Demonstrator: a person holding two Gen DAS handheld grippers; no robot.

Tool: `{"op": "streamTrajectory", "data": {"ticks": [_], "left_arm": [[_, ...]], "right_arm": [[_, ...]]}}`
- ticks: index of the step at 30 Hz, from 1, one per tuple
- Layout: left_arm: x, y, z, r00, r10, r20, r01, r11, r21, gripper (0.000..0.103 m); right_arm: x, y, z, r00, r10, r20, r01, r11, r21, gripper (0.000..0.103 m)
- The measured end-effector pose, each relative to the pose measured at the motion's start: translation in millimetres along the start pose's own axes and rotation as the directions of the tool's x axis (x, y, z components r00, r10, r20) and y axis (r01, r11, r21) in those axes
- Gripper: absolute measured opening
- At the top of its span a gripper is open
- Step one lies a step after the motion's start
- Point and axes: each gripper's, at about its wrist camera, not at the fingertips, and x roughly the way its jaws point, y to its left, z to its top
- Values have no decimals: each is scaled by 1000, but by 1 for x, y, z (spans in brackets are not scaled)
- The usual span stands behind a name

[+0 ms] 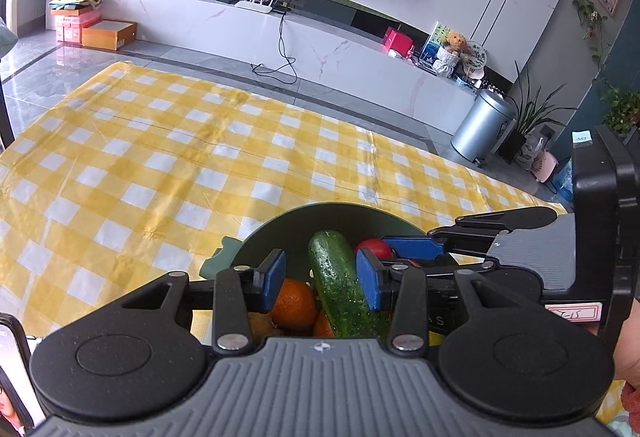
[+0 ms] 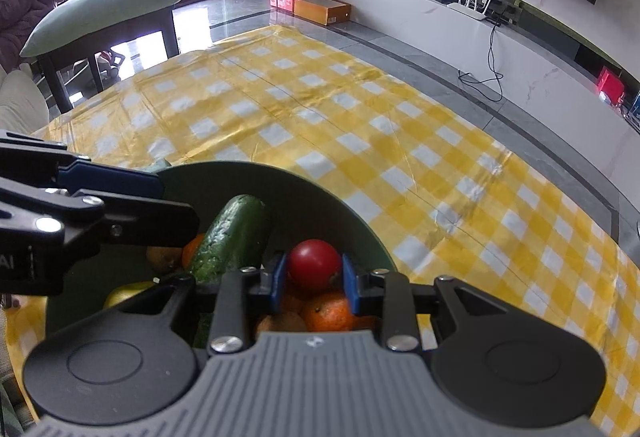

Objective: Organize fruits
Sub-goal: 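Open both tools and lift them out of the colander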

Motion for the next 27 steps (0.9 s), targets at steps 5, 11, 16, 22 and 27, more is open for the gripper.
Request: {"op": "streamTrajectory", "data": {"ticks": [5,11,16,22,27], "left_arm": [[0,-2,-3,1000,1,-6,-1,1000,3,48],[-11,-12,-5,999,26,26,-27,999,30,48],[-38,-32,-2,994,40,101,-46,997,55,48],[-75,-61,1,982,30,187,-50,993,102,49],[-108,-92,-9,962,25,270,-70,985,158,62]], "right_arm": [[-2,0,-2,1000,-6,6,6,1000,15,35],[-19,2,-1,999,-39,35,38,999,22,42],[-51,1,0,993,-81,81,79,996,32,52],[-110,-6,-7,979,-120,163,106,990,90,65],[-175,-13,-29,952,-169,255,129,978,165,78]]}}
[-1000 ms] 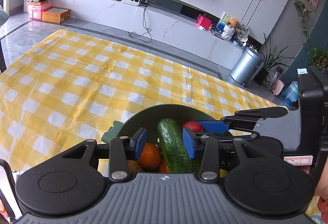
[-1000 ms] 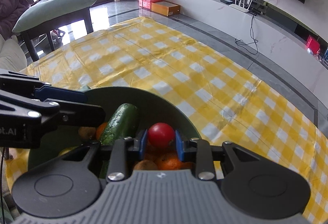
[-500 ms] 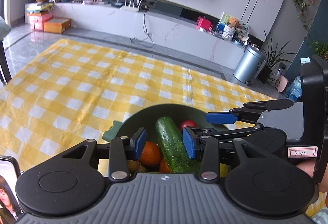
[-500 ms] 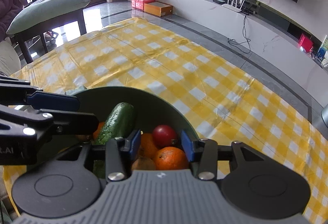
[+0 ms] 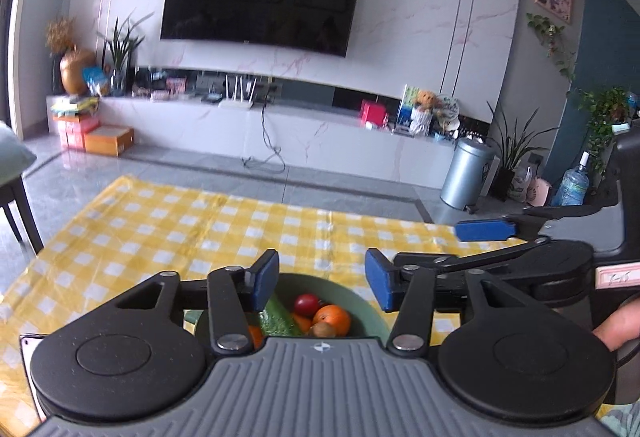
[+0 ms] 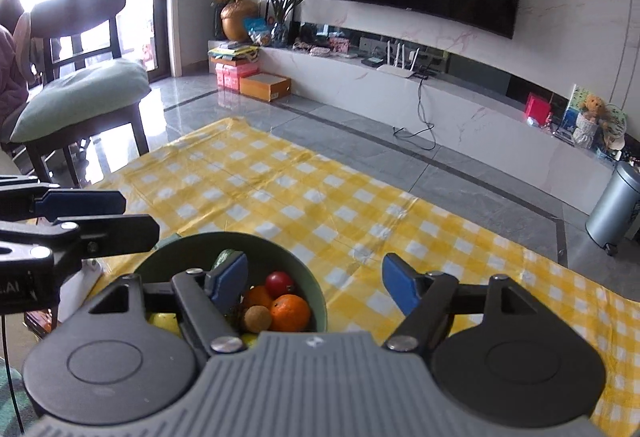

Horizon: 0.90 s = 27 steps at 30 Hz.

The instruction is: Organize fruits

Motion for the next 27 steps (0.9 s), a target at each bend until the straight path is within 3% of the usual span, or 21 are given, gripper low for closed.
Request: {"op": "streamTrajectory", "data": {"ticks": [5,9,16,20,27], "left_arm": [[-28,-30,-7,995,28,101,-33,998,55,89],[-41,-53,-15,991,34,126,-46,994,98,99],[-42,-86,-44,998,49,50,-56,985,165,100],[-39,-90,-66,991,134,-7,-131,980,148,100],[-31,-97,-90,985,171,-33,-162,967,195,100]], "right_arm": [[-68,-14,-21,994,-51,100,45,997,64,94],[-111,-17,-50,981,-115,154,100,989,105,99],[-162,-19,-101,965,-181,189,141,968,206,99],[-173,-13,-126,953,-235,193,192,957,217,99],[-166,-11,-165,938,-303,166,251,927,278,99]]}}
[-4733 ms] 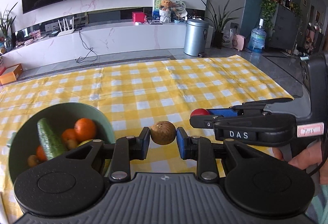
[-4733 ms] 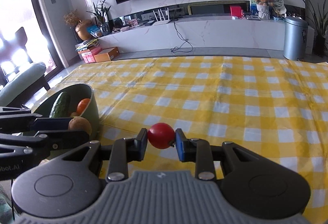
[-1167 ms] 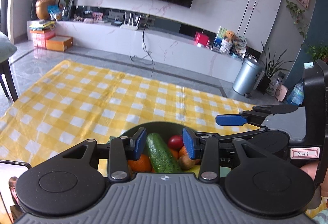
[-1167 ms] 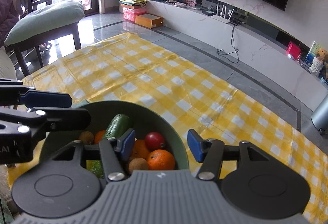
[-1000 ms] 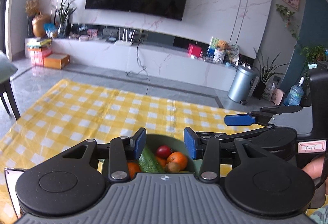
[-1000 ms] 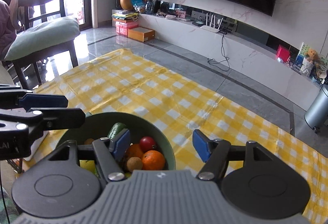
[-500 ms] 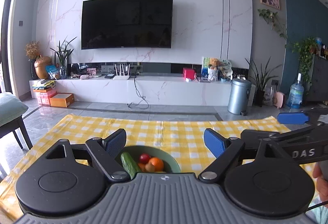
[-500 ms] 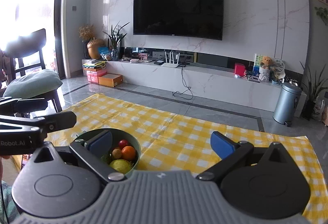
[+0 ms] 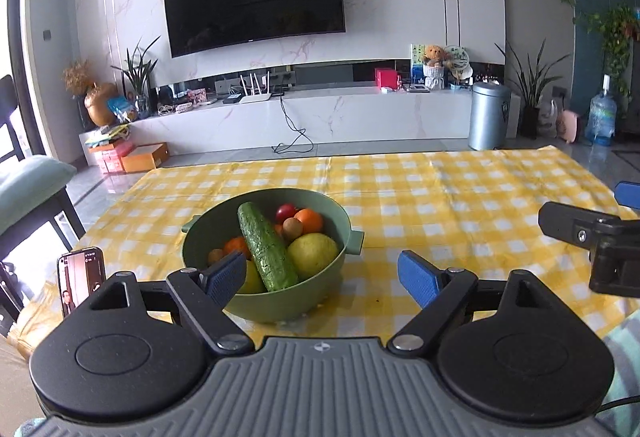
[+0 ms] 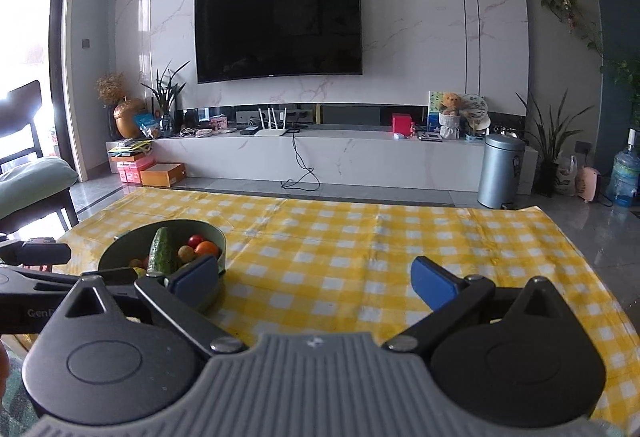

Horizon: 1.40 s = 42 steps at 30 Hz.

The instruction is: Organize fruits

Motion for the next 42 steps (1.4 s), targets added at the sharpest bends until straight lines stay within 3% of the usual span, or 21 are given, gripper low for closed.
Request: {"op": "streamTrajectory", "data": {"ticks": [5,16,42], "left_arm": [[5,-14,-9,999,-32,-15,32,999,17,100],[19,-24,-18,996,-22,-92,25,999,33,100],[16,-26,-16,994,-26,-103,28,999,24,100]], "right_arm": [[10,-2,-15,999,12,-35,-11,1000,24,99],[30,-22,-39,993,11,-119,-3,998,65,99],[19,-21,-37,995,24,-94,-18,998,59,99]]}}
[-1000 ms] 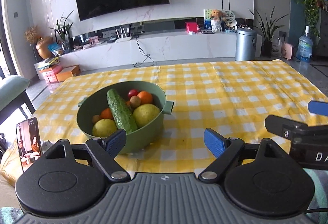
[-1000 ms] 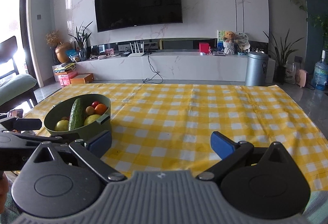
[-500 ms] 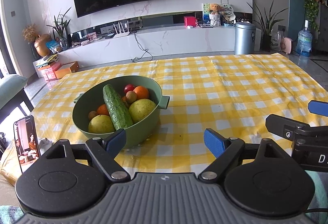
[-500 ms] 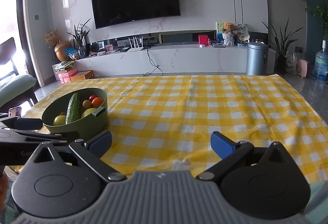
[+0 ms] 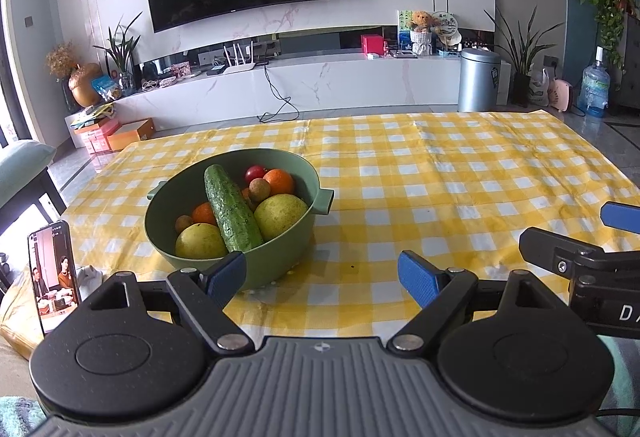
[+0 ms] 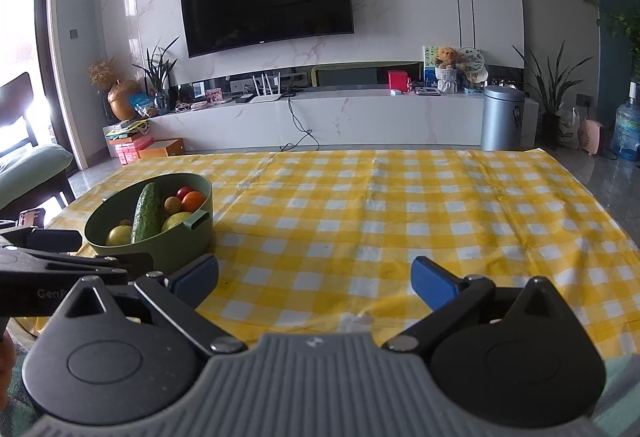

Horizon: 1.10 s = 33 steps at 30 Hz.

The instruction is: Organize fruits

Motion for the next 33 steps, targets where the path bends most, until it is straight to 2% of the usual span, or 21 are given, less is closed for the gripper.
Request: {"op": "streamTrajectory", "data": {"ticks": [33], "left_arm": [[-3,0,1,1000,-4,4,4,1000,-2,100]], "right_arm": [[0,-4,-2,1000,-8,-10,8,1000,6,99]]}}
